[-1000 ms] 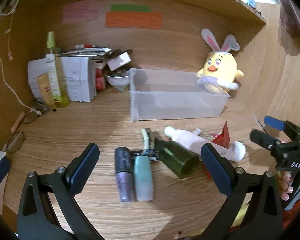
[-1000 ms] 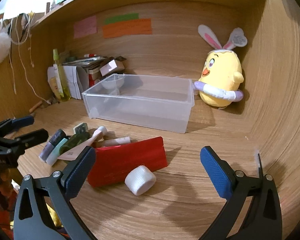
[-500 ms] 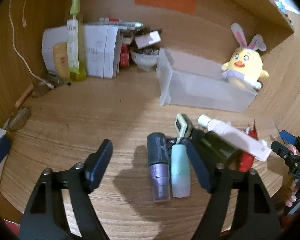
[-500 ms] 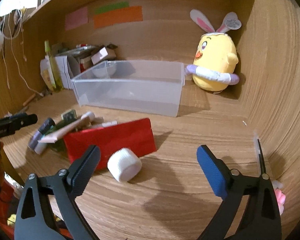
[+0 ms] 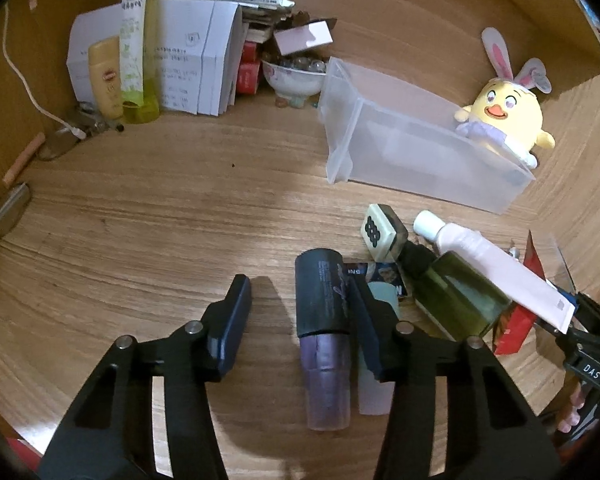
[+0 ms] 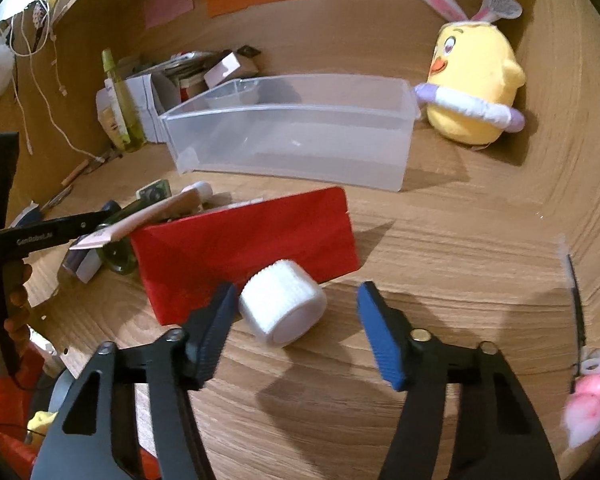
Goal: Organize objects
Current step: 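Close the right gripper on the white cylinder while the left grasps the dark lipstick tube, then carry both items over the clear bin and open both grippers to drop them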
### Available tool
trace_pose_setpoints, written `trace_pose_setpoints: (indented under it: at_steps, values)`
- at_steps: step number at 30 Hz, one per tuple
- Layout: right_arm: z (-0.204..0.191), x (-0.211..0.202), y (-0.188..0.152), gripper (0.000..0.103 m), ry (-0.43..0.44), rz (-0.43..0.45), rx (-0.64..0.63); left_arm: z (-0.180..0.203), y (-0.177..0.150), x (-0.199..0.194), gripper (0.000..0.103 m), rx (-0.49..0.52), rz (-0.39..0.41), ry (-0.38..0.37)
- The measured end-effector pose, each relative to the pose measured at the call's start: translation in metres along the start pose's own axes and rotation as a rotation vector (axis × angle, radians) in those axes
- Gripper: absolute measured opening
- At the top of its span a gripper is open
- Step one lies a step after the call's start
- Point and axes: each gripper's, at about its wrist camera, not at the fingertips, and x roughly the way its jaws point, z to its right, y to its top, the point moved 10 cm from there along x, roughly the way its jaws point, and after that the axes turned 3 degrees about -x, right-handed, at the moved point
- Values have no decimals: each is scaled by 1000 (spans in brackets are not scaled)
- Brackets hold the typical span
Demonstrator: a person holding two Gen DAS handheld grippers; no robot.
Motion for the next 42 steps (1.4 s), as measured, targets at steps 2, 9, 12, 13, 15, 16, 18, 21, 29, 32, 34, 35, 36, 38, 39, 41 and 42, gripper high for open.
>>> trace_pose_setpoints:
  at_steps: [2,9,12,13,15,16,18,21,29,32,34,35,36,38,39,41,42]
  values:
    - [0,2,-1,43,13,-7,7,0,0,1,42,0,1,-1]
    - [6,1,1,38,1,4,20,6,2,4,26,9,6,-3]
    - [10,-2,3,38,-10,11,26,6,5,0,26,15,23,9]
    - [11,-3,4,38,-13,15,26,6,6,-2,25,15,28,8]
    - [15,-7,8,38,-20,26,30,7,9,-7,26,14,46,9]
    - [16,-9,10,38,-21,32,30,7,12,-10,25,13,55,7]
    - [17,-14,17,38,-29,49,26,8,17,-17,25,9,75,1]
    - [17,-20,28,38,-34,77,16,10,25,-26,25,6,100,-4]
    - [15,-35,62,38,-47,155,-24,17,47,-49,25,8,166,-9]
    - [14,-38,74,38,-55,177,-41,20,57,-56,25,18,192,-6]
    - [13,-39,82,38,-59,191,-56,22,66,-61,25,24,210,-10]
    - [12,-40,87,38,-60,198,-62,24,71,-64,25,28,218,-13]
    - [11,-40,92,38,-59,205,-69,26,75,-66,25,33,226,-14]
    - [9,-41,99,38,-57,217,-79,30,85,-70,25,45,243,-13]
    - [9,-40,104,38,-57,224,-84,33,89,-72,25,51,252,-12]
    - [9,-40,113,38,-61,236,-90,38,98,-75,25,62,265,-15]
    - [9,-39,119,38,-67,244,-98,41,102,-75,25,67,269,-20]
